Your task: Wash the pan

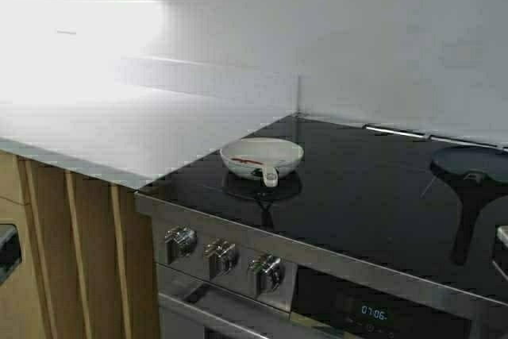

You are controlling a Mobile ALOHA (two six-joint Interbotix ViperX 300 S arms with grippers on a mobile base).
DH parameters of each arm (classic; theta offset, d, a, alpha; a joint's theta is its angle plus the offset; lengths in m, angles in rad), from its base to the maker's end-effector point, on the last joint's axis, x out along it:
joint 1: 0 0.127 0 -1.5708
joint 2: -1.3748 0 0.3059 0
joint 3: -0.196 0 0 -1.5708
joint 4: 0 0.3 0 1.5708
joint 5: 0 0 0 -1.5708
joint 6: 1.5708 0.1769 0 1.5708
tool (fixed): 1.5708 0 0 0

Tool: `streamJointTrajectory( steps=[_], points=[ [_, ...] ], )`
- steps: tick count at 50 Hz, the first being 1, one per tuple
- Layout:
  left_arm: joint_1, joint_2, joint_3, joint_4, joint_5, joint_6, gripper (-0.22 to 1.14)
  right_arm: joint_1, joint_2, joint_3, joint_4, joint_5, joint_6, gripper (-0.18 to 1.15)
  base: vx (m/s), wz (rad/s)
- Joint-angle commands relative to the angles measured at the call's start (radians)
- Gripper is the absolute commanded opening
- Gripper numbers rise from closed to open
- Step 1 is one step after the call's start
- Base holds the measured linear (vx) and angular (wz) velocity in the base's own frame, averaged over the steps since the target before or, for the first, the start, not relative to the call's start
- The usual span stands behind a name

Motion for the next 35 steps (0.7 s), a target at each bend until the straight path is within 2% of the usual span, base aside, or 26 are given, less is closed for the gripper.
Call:
streamJointTrajectory(
  steps=[1,18,35],
  points=[
    [-0.017,0.167,-0.026,0.02,-0.158,-0.123,1.0,0.002,0.006,-0.011,-0.002,-0.009,-0.002,0.07,0.0,0.0],
    [-0.034,0.597,-0.08,0.149,-0.54,-0.538,1.0,0.0,0.008,-0.008,-0.002,-0.009,-0.002,0.07,0.0,0.0],
    [-0.126,1.006,-0.23,0.175,-0.735,-0.807,1.0,0.0,0.008,-0.006,-0.002,-0.006,0.0,0.07,0.0,0.0]
  ],
)
